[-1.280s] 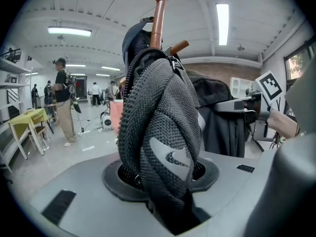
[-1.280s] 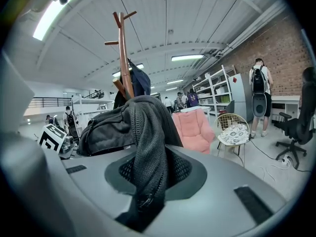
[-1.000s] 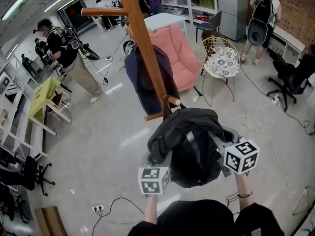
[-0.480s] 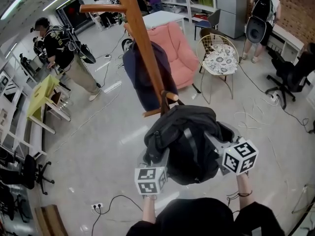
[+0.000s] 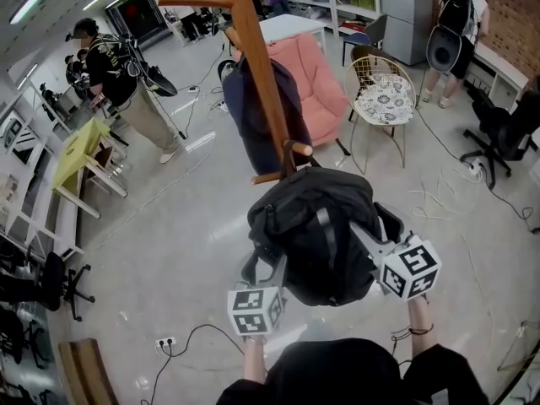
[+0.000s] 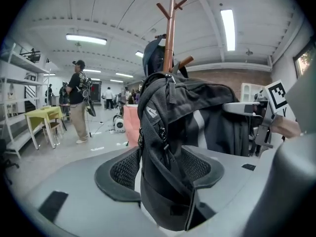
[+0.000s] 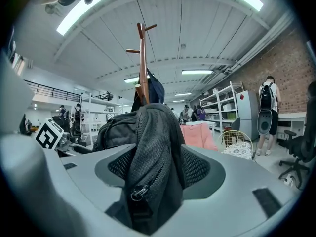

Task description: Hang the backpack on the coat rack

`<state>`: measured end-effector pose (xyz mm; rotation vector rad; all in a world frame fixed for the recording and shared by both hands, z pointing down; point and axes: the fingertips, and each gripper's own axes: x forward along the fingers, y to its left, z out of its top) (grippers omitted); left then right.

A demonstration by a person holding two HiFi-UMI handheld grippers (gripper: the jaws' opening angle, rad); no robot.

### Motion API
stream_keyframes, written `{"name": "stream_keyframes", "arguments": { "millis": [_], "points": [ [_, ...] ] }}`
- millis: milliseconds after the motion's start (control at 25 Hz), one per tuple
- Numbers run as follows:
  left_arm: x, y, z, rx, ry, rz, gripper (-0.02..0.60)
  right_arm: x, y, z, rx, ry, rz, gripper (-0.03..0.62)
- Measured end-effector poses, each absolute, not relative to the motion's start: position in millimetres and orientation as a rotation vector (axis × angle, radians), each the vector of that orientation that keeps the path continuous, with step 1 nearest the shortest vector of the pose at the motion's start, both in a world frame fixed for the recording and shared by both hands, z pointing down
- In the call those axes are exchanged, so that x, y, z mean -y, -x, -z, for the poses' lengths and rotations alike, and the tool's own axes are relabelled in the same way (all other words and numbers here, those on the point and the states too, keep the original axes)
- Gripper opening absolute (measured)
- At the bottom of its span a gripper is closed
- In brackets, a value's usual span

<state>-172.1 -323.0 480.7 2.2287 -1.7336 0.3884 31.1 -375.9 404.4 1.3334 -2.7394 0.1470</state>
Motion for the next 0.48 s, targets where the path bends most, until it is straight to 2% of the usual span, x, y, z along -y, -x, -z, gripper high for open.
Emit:
{"name": "stream_keyframes", "arguments": {
  "millis": [480],
  "points": [
    [268.9,163.2,-471.7,1.789,-2.228,-0.363,0.258,330.7,-54.4,-418.4,2.713,-1.399,-0.138,0.241]
  ]
}}
